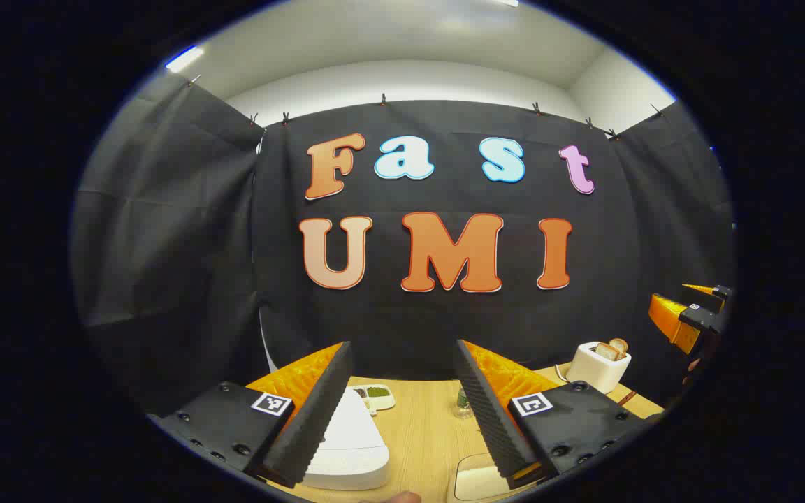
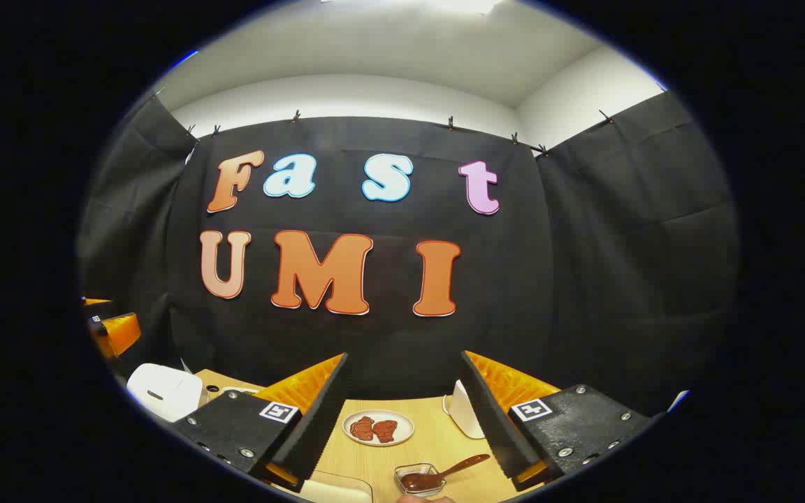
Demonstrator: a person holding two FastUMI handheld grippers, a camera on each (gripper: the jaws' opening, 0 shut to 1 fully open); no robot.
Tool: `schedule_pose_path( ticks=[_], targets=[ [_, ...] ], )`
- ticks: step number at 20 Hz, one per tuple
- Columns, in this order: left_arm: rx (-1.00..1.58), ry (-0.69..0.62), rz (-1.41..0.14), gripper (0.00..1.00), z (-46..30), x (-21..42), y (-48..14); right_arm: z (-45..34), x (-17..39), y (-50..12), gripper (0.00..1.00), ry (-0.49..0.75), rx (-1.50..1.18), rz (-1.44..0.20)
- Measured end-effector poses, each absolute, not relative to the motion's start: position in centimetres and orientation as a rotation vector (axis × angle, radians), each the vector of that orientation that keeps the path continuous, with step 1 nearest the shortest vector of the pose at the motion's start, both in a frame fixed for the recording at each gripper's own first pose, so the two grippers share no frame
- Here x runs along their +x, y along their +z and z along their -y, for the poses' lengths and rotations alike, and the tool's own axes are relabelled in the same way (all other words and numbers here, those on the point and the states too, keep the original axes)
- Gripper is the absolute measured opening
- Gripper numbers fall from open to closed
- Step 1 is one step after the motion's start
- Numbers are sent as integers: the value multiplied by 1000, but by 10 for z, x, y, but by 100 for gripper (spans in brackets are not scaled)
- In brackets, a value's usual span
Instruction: Close the left gripper, press the button to open the rice cooker; take a wooden spoon from the chopstick holder with the right hand, scoop a spoonful of rice and pour it into the rice cooker, then put the wooden spoon back into the chopstick holder.
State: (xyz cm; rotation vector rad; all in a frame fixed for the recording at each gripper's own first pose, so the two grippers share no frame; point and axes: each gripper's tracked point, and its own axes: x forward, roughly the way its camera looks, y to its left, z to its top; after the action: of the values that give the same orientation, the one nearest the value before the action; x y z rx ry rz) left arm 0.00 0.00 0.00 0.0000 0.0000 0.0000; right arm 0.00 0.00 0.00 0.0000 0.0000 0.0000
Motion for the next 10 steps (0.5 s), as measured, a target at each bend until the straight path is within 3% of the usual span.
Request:
schedule_pose_path(
  ticks=[10],
  targets=[
    [27,2,-44,99,26,19,-11,19,2,-12,95,-4,-18,-30]
  ],
)
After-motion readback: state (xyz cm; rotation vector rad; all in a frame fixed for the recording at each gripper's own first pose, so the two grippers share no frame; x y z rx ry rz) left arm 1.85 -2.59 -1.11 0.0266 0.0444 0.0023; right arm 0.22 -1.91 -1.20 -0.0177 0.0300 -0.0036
